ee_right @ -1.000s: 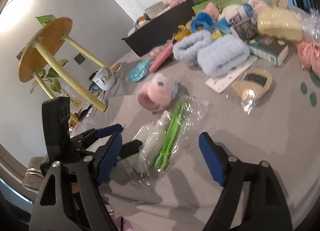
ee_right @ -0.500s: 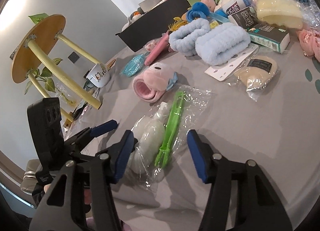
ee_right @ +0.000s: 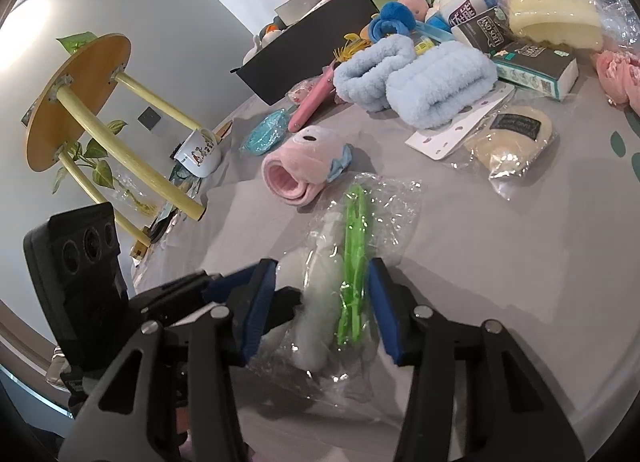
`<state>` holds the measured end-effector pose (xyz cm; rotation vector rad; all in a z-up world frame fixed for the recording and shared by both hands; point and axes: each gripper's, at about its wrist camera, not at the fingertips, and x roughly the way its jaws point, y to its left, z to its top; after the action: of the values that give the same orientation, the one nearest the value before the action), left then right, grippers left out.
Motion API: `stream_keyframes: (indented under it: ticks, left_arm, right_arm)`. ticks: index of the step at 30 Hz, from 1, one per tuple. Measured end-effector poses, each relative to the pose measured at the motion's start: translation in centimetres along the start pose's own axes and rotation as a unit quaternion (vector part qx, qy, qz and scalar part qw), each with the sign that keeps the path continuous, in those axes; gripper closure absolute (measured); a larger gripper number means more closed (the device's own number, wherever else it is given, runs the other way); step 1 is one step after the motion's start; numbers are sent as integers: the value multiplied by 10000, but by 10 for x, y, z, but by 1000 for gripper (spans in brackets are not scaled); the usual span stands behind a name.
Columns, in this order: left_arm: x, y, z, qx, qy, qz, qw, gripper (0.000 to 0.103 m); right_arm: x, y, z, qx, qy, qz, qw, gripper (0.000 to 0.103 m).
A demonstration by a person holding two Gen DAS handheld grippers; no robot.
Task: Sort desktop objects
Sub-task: 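Lower both tools around the clear bag and close on it, then lift the clear bag with both tools and carry it toward the black box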
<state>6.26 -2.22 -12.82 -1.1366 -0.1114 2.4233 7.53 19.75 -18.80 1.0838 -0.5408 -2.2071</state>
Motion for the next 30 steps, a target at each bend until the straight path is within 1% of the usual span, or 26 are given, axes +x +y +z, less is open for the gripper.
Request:
stream_keyframes:
  ticks: [1, 2, 6, 11, 24, 27, 30]
  left_arm:
    - [1, -2, 0, 3, 0, -1, 10000, 67]
    - [2, -4, 0, -8, -1, -22, 10000, 70]
    - [1, -12, 0, 60, 3, -15, 10000, 72]
    - [0, -20, 1, 135, -26, -4, 9999, 72]
    - [-1, -27, 8, 216, -90, 2, 9997, 72]
    - [0, -29, 12, 266, -94, 10, 9996, 72]
    - [0, -30, 18, 290, -124, -15, 9995, 72]
  right_arm:
    - [0, 0, 0, 9, 14, 37, 10000, 57]
    - [0, -1, 0, 23, 27, 65, 10000, 57]
    - [0, -1, -1, 119, 46, 160, 9998, 57]
    - [-3, 1, -2, 122, 17, 140, 9998, 56]
    - [-10, 2, 4, 36, -68, 77, 9999, 57]
    - [-13, 1, 8, -4, -101, 19, 9999, 61]
    - [-16, -3, 12, 14, -146, 3, 9999, 69]
